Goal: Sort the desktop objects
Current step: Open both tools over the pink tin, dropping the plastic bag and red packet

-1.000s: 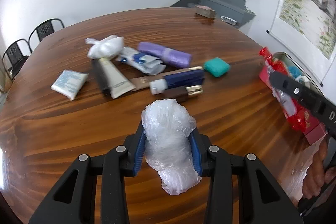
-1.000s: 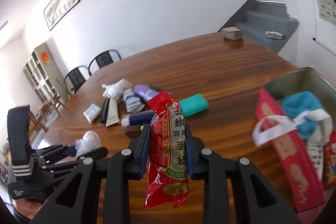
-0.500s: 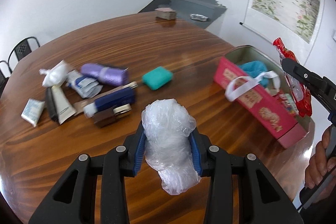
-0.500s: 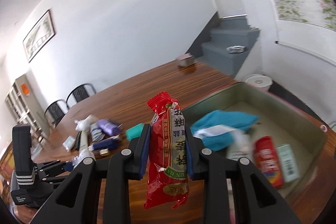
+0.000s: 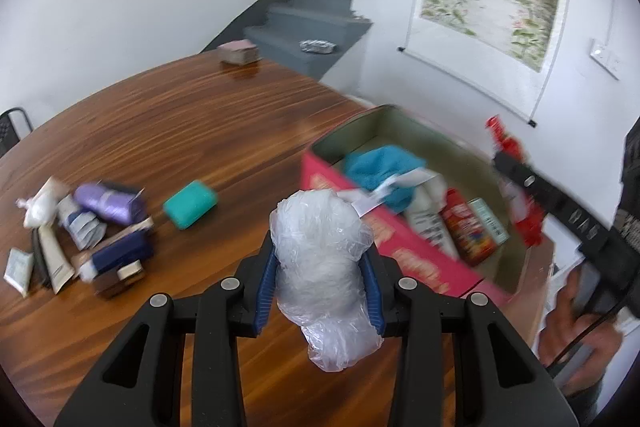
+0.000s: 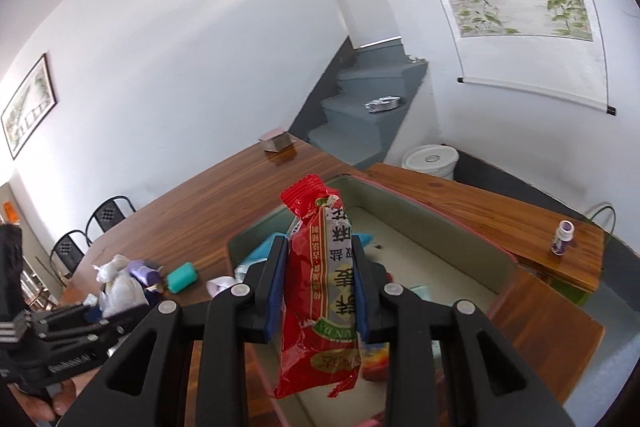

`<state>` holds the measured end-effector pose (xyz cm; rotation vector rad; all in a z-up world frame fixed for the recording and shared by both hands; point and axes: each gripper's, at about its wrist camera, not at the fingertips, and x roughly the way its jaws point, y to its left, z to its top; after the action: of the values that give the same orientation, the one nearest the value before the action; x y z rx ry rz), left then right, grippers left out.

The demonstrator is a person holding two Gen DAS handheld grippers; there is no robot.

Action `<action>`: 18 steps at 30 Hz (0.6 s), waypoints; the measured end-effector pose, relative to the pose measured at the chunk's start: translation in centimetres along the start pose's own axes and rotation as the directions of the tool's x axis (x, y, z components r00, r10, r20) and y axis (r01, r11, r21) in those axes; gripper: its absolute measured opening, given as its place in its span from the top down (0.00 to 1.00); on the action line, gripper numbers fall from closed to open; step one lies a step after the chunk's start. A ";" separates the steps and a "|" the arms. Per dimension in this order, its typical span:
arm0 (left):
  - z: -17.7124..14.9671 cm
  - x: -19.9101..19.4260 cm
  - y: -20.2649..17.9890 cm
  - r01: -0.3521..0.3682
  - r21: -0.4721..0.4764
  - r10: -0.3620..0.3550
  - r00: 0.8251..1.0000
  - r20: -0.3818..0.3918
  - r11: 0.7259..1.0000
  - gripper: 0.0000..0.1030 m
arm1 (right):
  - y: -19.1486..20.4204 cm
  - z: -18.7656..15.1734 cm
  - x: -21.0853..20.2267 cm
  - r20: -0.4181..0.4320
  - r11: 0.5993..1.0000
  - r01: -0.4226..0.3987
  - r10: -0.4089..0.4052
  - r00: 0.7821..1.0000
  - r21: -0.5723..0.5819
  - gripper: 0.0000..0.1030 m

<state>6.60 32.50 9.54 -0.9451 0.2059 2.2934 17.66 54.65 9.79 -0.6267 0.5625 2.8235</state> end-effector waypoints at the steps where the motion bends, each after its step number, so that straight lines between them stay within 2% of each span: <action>1: 0.4 0.1 -0.6 0.013 0.009 -0.013 1.000 0.006 1.000 0.60 | -0.4 0.0 0.1 -0.003 1.000 0.005 -0.005 1.000 0.004 0.69; 7: 2.0 1.4 -3.6 0.066 0.053 -0.067 0.998 0.014 0.996 0.60 | -1.8 0.0 0.5 -0.013 0.999 0.024 -0.023 1.000 0.027 0.69; 16: 3.9 4.1 -6.3 0.141 0.062 -0.141 0.990 -0.008 0.988 0.60 | -2.8 0.5 0.8 -0.008 0.999 0.049 -0.049 0.999 0.023 0.69; 18: 4.1 4.4 -6.7 0.171 0.060 -0.170 0.985 -0.021 0.983 0.57 | -3.0 0.6 1.0 -0.010 0.999 0.046 -0.046 0.999 0.028 0.68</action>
<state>5.97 41.51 10.17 -0.9142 0.1930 2.1114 17.37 57.72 8.93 -0.6395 0.5806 2.7663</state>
